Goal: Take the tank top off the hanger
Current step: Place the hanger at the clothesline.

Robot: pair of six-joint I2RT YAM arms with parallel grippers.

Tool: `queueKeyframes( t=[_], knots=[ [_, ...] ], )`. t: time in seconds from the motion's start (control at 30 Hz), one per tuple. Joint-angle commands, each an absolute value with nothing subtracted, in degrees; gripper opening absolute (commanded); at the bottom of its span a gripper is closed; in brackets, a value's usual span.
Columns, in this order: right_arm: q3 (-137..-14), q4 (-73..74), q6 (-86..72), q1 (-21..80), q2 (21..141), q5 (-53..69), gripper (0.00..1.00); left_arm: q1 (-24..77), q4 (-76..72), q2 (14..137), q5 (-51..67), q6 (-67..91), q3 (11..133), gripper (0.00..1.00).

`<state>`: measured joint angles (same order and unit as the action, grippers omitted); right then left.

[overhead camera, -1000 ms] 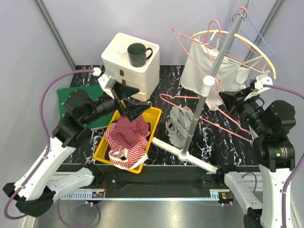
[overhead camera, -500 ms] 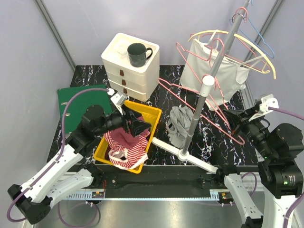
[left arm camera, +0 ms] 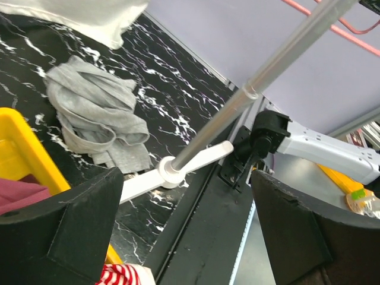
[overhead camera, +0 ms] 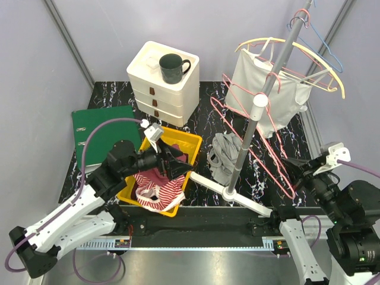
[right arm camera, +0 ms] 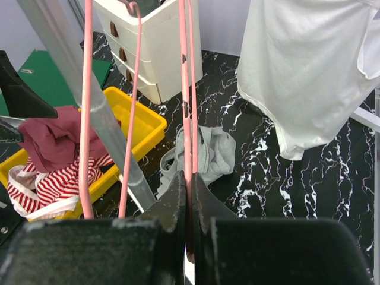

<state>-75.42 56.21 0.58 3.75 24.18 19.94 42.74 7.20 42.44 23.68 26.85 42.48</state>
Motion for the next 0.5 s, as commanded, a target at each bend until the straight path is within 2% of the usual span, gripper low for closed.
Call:
queueKeyframes(
  t=[0.0,0.23,0.33,0.37,0.43,0.47],
  knots=[
    [-74.8,58.1,-1.6,3.7,22.3,19.9,0.00,47.2,1.7,43.2,20.3,26.7,41.4,0.91],
    [-73.6,60.6,-4.0,3.8,18.9,19.5,0.00,53.1,-7.8,43.7,13.0,27.9,35.3,0.90],
    [-73.6,61.4,-6.3,3.8,18.3,16.4,0.21,55.5,-12.6,45.2,5.4,28.6,33.1,0.90],
    [-73.7,62.0,-6.9,3.8,18.3,15.7,0.37,56.0,-14.0,46.4,3.7,29.3,32.5,0.90],
    [-74.0,62.6,-8.5,3.8,18.4,13.2,0.51,57.2,-19.0,48.2,0.0,30.3,30.4,0.90],
    [-74.3,63.3,-9.0,3.7,18.5,12.2,0.63,57.9,-20.6,50.2,-2.3,30.4,29.9,0.90]
  ],
)
